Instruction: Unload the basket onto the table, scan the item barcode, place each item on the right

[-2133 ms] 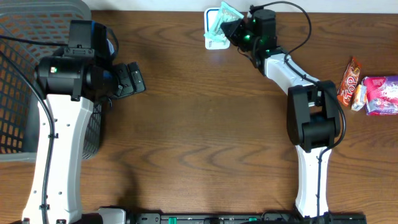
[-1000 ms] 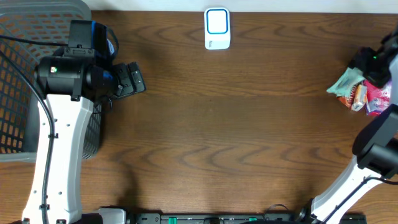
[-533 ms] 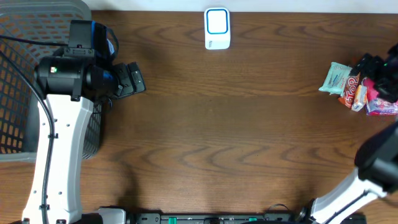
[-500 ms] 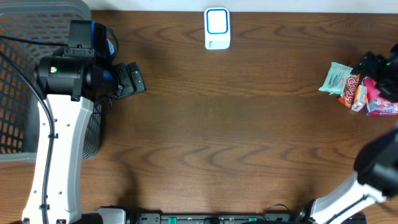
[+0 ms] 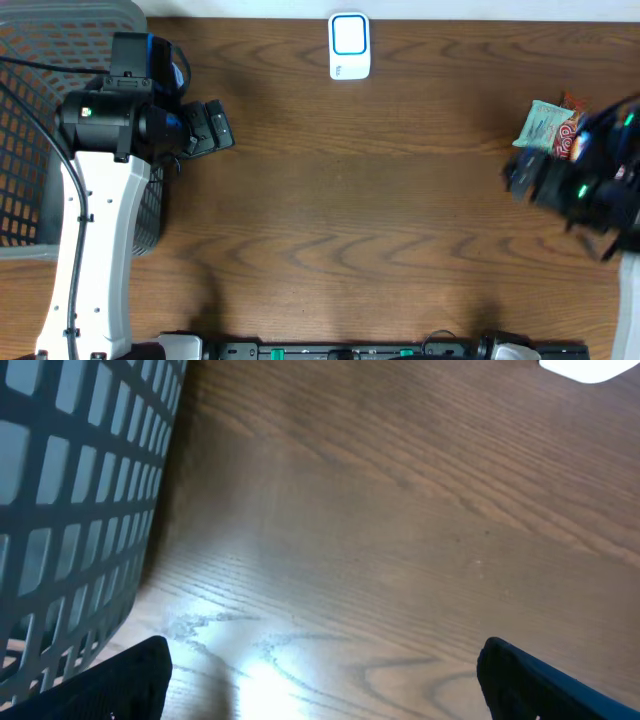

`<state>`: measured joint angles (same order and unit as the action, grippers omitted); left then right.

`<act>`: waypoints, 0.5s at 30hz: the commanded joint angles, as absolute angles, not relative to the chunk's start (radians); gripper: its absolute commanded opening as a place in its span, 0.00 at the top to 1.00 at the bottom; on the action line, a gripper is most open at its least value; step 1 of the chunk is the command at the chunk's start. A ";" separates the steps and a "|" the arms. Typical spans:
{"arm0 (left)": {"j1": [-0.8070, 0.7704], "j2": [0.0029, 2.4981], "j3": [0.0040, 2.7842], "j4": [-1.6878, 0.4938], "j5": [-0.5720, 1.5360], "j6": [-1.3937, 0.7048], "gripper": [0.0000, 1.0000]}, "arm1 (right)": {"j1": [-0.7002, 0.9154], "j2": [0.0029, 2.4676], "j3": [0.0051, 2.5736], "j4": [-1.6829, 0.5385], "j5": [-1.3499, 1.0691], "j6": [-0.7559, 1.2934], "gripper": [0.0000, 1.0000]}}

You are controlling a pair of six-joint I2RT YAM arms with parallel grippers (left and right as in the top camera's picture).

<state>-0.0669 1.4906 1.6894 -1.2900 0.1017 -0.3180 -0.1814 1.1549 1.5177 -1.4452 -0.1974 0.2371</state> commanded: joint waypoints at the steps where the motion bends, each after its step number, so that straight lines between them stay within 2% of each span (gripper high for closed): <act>1: -0.064 1.488 1.691 -1.295 0.092 -0.327 0.02 | -0.135 1.037 1.423 -1.478 -0.242 0.239 0.01; 9: -0.064 1.488 1.691 -1.294 0.092 -0.327 0.02 | -0.125 0.843 1.354 -1.672 -0.324 0.238 0.01; 15: -0.064 1.488 1.691 -1.294 0.092 -0.327 0.02 | -0.125 0.790 1.354 -1.696 -0.323 0.238 0.01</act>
<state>-0.0669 1.4906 1.6894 -1.2907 0.1017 -0.3180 -0.1314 0.8001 1.3594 -1.6951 -0.3042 0.2371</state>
